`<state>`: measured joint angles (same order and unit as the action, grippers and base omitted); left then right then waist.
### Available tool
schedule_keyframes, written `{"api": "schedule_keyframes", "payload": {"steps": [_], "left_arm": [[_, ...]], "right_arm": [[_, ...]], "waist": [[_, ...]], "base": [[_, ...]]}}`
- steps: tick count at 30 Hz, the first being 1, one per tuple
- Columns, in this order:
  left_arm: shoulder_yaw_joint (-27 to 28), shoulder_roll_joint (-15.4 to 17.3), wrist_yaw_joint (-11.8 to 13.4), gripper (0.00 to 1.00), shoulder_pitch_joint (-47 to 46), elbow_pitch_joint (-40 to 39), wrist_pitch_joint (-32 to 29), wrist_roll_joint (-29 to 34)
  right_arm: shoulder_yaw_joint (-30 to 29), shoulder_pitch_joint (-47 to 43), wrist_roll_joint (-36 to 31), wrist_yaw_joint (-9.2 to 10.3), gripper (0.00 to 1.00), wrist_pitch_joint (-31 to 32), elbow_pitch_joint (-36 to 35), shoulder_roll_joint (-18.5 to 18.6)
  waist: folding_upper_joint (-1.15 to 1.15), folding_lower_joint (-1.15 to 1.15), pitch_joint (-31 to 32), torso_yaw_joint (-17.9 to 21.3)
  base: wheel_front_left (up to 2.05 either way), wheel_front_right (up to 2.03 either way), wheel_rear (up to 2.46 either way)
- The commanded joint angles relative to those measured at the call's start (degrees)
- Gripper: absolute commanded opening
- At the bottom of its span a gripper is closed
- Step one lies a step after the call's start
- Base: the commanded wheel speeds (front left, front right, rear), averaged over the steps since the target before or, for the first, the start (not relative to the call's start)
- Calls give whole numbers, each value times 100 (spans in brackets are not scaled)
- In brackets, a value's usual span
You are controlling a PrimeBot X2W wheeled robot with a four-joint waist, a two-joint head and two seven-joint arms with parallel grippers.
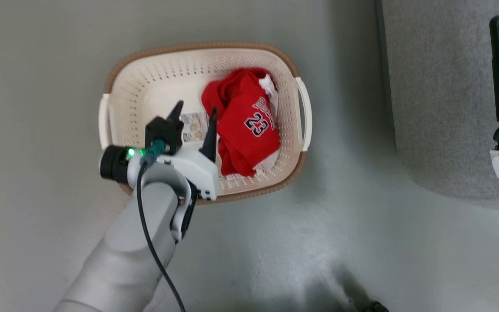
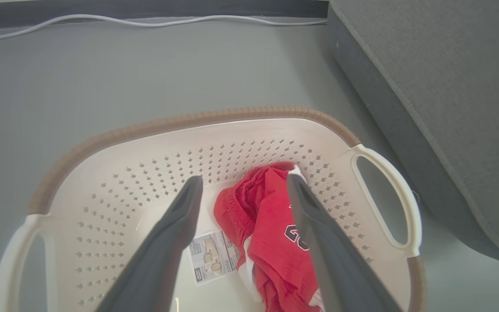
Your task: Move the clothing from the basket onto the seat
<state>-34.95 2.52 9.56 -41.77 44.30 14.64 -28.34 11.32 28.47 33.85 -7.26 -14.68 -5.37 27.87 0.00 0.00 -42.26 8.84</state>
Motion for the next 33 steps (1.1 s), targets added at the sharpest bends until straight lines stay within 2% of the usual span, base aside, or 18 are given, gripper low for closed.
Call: {"api": "schedule_keyframes", "payload": {"steps": [1,9,14,22,33], "left_arm": [[75,36,-47,100,-111,16,36,-48],[-393,36,-385,100,-965,1038,35,-379],[-828,36,-576,100,-1438,1629,-194,-655],[-1329,36,-680,100,-1965,2249,-760,-874],[-1603,36,-747,100,-2376,2670,-1260,-1033]], "right_arm": [[62,-51,90,-23,100,-32,-186,131],[253,306,162,-23,100,-32,-363,-31],[409,460,193,-23,100,-32,-413,-173],[597,648,233,-23,100,-32,-544,-302],[694,759,285,-23,100,-32,-696,-457]], "waist": [[0,0,-279,159],[0,0,-808,511],[0,0,-1021,729],[0,0,-1280,975],[0,0,-1561,1230]], "base": [[0,0,0],[0,0,0],[0,0,0],[0,0,0],[0,0,0]]}}
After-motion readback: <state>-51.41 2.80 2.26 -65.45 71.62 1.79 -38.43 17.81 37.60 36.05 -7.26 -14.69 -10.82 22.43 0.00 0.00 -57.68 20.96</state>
